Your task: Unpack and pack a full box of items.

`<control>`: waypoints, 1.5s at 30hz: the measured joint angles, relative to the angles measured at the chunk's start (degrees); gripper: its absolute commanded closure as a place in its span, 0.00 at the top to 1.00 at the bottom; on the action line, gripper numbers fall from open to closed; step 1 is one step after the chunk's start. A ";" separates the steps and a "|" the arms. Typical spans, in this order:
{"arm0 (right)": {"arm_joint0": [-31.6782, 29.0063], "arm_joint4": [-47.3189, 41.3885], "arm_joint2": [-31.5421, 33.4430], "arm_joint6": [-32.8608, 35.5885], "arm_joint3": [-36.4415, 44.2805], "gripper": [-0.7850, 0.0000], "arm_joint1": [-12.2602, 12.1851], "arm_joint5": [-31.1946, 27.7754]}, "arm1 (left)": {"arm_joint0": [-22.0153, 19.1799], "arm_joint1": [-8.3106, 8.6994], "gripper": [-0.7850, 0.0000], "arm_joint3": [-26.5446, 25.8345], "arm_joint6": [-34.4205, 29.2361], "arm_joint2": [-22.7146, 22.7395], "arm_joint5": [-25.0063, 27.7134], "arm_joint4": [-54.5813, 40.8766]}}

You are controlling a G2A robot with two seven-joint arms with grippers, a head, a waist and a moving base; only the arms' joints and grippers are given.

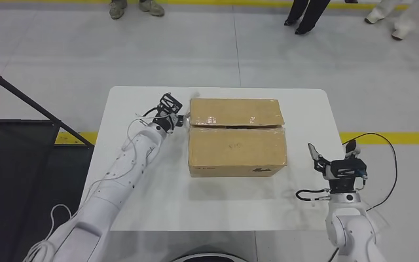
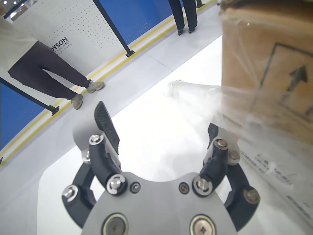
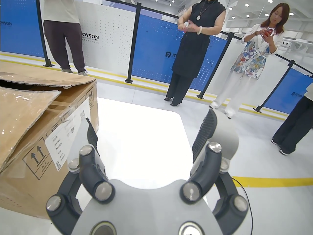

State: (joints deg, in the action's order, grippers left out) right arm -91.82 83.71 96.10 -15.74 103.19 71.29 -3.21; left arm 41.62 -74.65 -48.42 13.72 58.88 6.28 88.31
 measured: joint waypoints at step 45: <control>3.43 4.30 -4.92 1.21 1.73 1.00 0.15 -2.48 | 32.94 3.64 1.00 -31.05 8.15 17.75 -25.48 7.86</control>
State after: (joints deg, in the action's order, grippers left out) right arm -88.40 88.01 91.19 -14.53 104.92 71.45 -5.69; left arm 74.56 -71.00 -79.48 21.86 76.63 -19.20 96.17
